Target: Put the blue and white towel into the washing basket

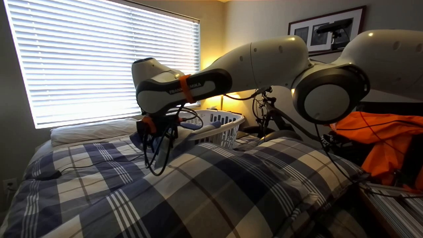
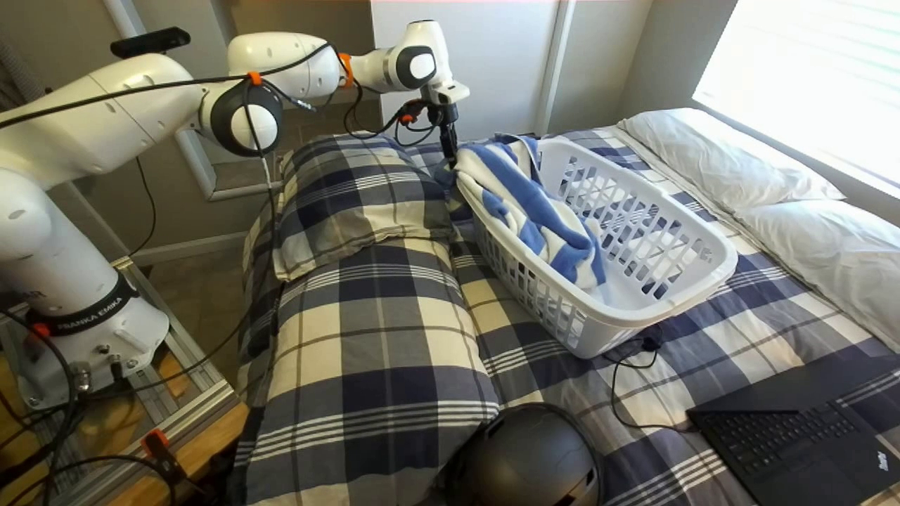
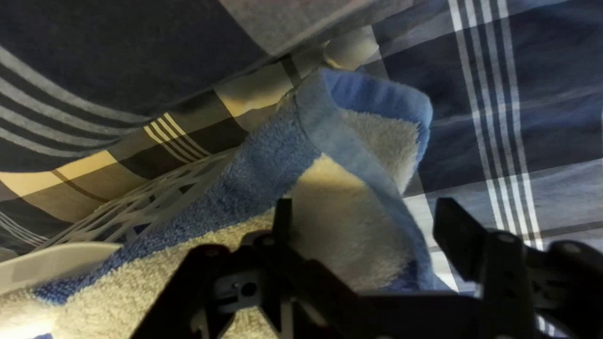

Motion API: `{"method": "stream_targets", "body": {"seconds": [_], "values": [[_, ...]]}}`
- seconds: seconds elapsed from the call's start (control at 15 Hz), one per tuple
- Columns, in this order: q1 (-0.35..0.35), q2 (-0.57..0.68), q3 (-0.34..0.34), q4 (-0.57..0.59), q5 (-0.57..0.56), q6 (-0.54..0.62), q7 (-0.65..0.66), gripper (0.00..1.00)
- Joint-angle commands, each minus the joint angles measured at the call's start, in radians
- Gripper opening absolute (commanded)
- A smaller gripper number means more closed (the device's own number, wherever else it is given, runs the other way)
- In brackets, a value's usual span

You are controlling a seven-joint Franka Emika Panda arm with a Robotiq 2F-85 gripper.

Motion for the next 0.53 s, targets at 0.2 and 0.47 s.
{"method": "stream_targets", "body": {"seconds": [0.2, 0.47], "values": [[0.024, -0.015, -0.034, 0.014, -0.041, -0.098, -0.036, 0.26], [0.038, -0.051, -0.056, 0.003, -0.064, -0.152, -0.022, 0.0]]}}
